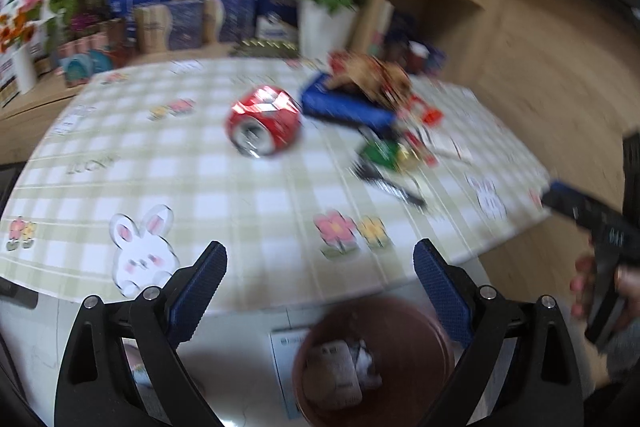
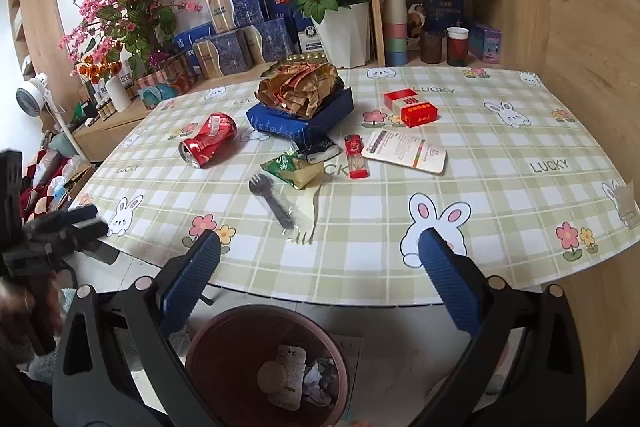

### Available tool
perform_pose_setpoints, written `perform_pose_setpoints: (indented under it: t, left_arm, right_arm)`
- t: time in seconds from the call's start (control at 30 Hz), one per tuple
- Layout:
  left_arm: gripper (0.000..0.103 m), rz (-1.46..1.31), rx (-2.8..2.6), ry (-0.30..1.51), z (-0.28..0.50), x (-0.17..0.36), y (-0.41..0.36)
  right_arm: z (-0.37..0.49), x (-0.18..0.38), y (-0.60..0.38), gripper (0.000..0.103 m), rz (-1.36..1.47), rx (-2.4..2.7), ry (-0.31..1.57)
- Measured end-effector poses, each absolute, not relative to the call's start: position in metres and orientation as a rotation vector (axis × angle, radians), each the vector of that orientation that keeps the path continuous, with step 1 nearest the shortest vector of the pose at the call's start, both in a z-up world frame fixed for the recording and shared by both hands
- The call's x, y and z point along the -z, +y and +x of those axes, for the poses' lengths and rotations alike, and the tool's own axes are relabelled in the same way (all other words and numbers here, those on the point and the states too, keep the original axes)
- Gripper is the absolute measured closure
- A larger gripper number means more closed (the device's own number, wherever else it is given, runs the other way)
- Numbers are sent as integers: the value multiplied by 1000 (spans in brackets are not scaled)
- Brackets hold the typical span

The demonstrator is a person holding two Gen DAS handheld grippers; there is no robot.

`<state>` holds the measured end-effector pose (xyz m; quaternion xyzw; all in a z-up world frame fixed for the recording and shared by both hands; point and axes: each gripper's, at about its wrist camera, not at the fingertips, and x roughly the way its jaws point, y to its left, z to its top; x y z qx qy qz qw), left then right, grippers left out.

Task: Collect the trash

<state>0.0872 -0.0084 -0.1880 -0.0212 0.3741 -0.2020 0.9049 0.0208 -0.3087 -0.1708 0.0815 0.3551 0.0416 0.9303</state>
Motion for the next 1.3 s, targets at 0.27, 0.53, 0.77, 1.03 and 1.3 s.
perform_pose_setpoints:
  t: [0.27,0.53,0.77,1.03,1.3]
  left_arm:
    - [11,-61,347,689,108,167,12]
    - [11,-77,346,675,109,169,21]
    - [9,-83,350,671,113,171,24]
    - [9,-61,338,695,121,177,27]
    - [9,-65,324,723,132,188,33]
  right_arm:
    - [32,175,-314,5,228,-99,741]
    - [41,185,-310,5,196,-101,783]
    - [48,191,-307,5,218,-151,792]
    - [75,208,-283,6,83,-170,881]
    - [114,231,-256,16,-8,-262,949]
